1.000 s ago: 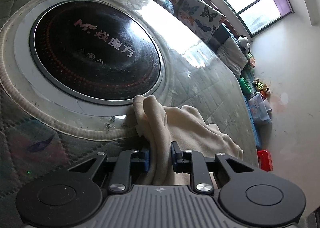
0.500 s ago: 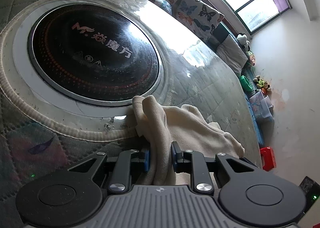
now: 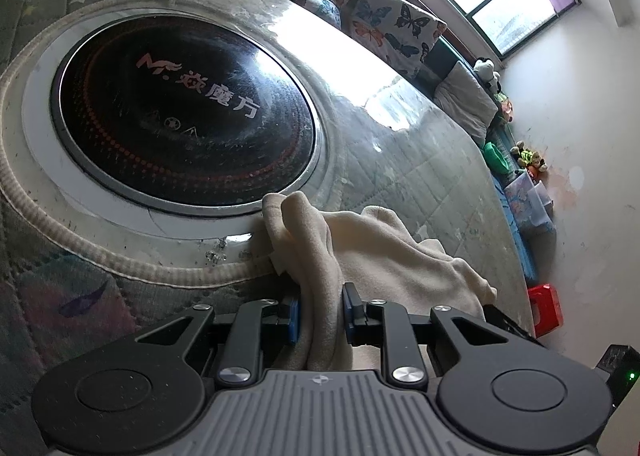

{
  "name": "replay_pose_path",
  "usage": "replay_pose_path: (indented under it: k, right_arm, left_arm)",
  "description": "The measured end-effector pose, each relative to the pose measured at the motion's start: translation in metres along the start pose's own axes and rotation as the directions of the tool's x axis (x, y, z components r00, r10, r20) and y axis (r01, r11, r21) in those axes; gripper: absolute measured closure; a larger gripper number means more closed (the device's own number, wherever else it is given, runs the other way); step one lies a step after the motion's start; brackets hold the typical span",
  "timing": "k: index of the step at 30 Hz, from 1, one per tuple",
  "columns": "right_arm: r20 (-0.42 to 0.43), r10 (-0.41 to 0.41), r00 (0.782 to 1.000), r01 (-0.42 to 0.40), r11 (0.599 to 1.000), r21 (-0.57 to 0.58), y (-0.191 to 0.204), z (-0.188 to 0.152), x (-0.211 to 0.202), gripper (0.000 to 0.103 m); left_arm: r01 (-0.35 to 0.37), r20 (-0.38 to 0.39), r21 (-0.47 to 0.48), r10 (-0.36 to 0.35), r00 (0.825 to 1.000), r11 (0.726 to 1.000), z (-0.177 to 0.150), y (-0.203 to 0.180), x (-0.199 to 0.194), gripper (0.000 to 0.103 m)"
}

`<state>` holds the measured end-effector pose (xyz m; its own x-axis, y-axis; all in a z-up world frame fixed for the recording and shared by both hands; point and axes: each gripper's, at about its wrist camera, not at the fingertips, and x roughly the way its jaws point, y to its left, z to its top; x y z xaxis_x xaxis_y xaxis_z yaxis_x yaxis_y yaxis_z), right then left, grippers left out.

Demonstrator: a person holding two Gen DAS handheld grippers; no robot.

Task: Fold clothes

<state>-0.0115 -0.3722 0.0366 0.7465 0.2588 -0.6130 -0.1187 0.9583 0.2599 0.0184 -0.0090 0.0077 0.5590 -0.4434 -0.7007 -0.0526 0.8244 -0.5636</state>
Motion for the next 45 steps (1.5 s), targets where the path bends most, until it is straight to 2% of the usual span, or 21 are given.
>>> replay_pose_path:
  k: [3, 5, 7, 10, 13, 18, 26, 35, 42, 45]
  right_arm:
    - [0.016, -0.025, 1.0, 0.024, 0.999, 0.031, 0.001, -0.001, 0.004, 0.058]
    - [0.017, -0.026, 1.0, 0.025, 0.999, 0.03, 0.003, -0.002, 0.005, 0.06]
    - [0.009, -0.009, 1.0, 0.009, 1.0, 0.025, 0.006, -0.002, 0.005, 0.083]
    - [0.018, 0.011, 1.0, -0.011, 1.0, 0.029, 0.01, -0.002, 0.002, 0.091]
    - [0.058, 0.014, 0.998, -0.015, 0.999, 0.031, 0.01, 0.001, -0.01, 0.092]
    - [0.136, -0.004, 0.991, 0.003, 1.0, 0.012, 0.009, 0.011, -0.036, 0.093]
    - [0.211, -0.12, 0.97, 0.118, 0.993, 0.023, -0.023, 0.033, -0.066, 0.093]
    - [0.23, -0.251, 0.94, 0.245, 0.968, 0.052, -0.065, 0.051, -0.078, 0.093]
    - [0.206, -0.342, 0.917, 0.328, 0.939, 0.101, -0.095, 0.051, -0.071, 0.093]
    - [0.167, -0.369, 0.914, 0.352, 0.928, 0.124, -0.109, 0.048, -0.06, 0.092]
  left_arm:
    - [-0.019, -0.001, 0.028, 0.019, 1.0, 0.999, 0.002, -0.005, 0.002, 0.08]
    - [-0.034, 0.004, 0.06, 0.034, 0.999, 0.998, 0.002, -0.01, 0.002, 0.08]
    - [-0.05, 0.013, 0.1, 0.049, 0.999, 0.994, 0.003, -0.016, 0.003, 0.081]
    - [-0.072, 0.028, 0.167, 0.068, 0.997, 0.983, 0.004, -0.027, 0.003, 0.083]
    - [-0.075, 0.04, 0.23, 0.068, 0.997, 0.97, 0.009, -0.041, 0.001, 0.084]
    - [-0.04, 0.044, 0.325, 0.027, 0.999, 0.945, 0.015, -0.077, 0.013, 0.084]
    - [0.014, 0.012, 0.405, -0.021, 1.0, 0.914, 0.02, -0.13, 0.052, 0.084]
    - [0.067, -0.046, 0.44, -0.052, 0.998, 0.895, 0.017, -0.179, 0.106, 0.084]
    - [0.093, -0.087, 0.455, -0.059, 0.994, 0.886, 0.01, -0.193, 0.137, 0.084]
    - [0.074, -0.09, 0.469, -0.036, 0.995, 0.88, 0.01, -0.191, 0.144, 0.076]
